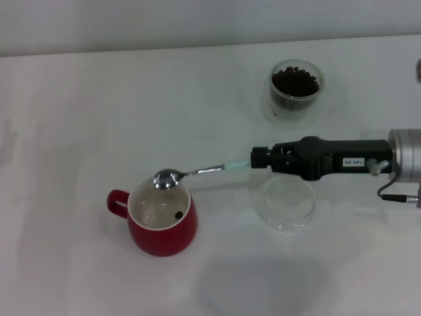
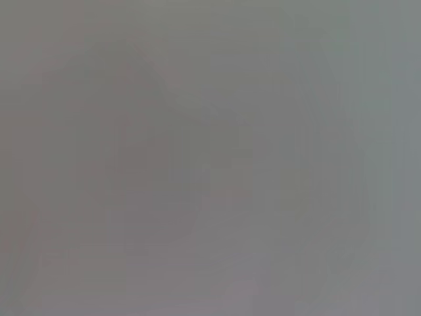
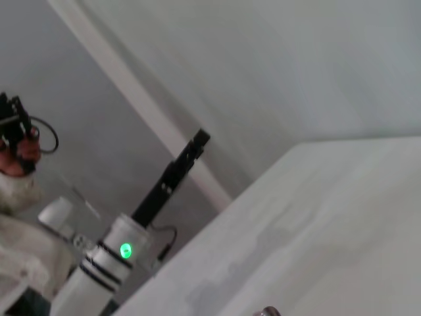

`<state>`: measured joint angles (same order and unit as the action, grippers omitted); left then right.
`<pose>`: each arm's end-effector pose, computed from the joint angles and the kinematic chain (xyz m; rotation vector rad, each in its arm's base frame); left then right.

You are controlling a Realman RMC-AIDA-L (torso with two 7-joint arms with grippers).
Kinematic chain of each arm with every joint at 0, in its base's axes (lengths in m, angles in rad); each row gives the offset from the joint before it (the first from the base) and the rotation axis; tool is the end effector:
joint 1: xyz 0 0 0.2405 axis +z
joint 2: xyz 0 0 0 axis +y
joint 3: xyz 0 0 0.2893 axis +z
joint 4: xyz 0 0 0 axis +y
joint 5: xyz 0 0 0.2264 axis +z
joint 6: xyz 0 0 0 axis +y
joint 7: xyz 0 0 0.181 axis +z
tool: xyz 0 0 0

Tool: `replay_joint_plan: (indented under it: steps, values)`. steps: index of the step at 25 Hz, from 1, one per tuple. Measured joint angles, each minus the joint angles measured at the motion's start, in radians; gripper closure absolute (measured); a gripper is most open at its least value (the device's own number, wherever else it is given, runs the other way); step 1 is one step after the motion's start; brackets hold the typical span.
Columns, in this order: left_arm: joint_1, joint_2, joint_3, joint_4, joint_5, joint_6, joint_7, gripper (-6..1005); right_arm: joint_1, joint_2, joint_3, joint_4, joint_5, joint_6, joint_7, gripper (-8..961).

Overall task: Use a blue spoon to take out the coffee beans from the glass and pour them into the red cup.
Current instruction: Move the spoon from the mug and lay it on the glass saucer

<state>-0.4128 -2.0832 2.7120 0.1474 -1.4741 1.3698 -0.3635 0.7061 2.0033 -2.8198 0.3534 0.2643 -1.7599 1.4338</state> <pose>-0.3730 0.3638 -0.0073 -1.3014 -0.6951 -0.9706 0.2937 0.3476 -0.0493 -2.6981 1.1580 0.9412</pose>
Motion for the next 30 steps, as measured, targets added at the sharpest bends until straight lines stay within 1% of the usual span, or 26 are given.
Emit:
replay_joint_plan:
  steps: [1, 3, 4, 7, 11, 12, 13, 17, 18, 19, 22, 23, 26, 30]
  values:
    - [-0.001, 0.000, 0.000, 0.000, 0.000, 0.000, 0.000, 107, 0.000, 0.000, 0.000, 0.000, 0.000, 0.000, 0.000, 806]
    - [-0.001, 0.000, 0.000, 0.000, 0.000, 0.000, 0.000, 107, -0.011, -0.017, -0.001, 0.012, 0.044, -0.029, 0.033, 806]
    - [0.000, 0.000, 0.000, 0.000, 0.000, 0.000, 0.000, 107, -0.011, -0.017, -0.001, 0.012, 0.044, -0.029, 0.033, 806]
    - [0.000, 0.000, 0.000, 0.000, 0.000, 0.000, 0.000, 107, -0.019, -0.054, -0.001, 0.021, 0.056, -0.047, 0.087, 806]
    - [-0.002, 0.000, 0.000, -0.001, 0.000, 0.000, 0.000, 107, -0.029, -0.112, -0.004, 0.038, 0.050, -0.051, 0.157, 806]
    - [-0.002, 0.000, 0.000, -0.002, 0.000, 0.000, 0.000, 107, -0.030, -0.120, -0.004, 0.045, 0.049, -0.055, 0.168, 806]
    - [-0.002, 0.000, 0.000, -0.003, 0.000, 0.000, 0.000, 107, -0.031, -0.136, -0.004, 0.060, 0.046, -0.066, 0.190, 807]
    - [-0.002, 0.001, 0.000, -0.005, 0.000, 0.000, 0.000, 107, -0.036, -0.181, -0.004, 0.105, 0.037, -0.101, 0.255, 807]
    - [-0.002, 0.001, 0.000, -0.005, 0.000, 0.000, 0.000, 107, -0.037, -0.202, -0.004, 0.114, 0.027, -0.113, 0.288, 807]
    - [-0.003, 0.001, 0.000, -0.006, 0.000, 0.000, 0.000, 107, -0.037, -0.202, -0.004, 0.114, 0.027, -0.113, 0.288, 807]
    - [-0.003, 0.002, 0.000, -0.006, 0.000, 0.000, 0.000, 107, -0.039, -0.237, -0.005, 0.117, -0.014, -0.134, 0.313, 807]
    - [-0.004, 0.002, 0.000, -0.005, 0.000, 0.000, 0.000, 107, -0.039, -0.237, -0.005, 0.117, -0.014, -0.134, 0.313, 807]
    - [-0.005, 0.002, 0.000, -0.003, 0.000, 0.000, 0.000, 107, -0.036, -0.248, -0.005, 0.130, -0.063, -0.135, 0.321, 807]
    - [-0.005, 0.002, 0.000, -0.002, 0.000, 0.000, 0.000, 106, -0.031, -0.249, -0.005, 0.136, -0.106, -0.130, 0.338, 806]
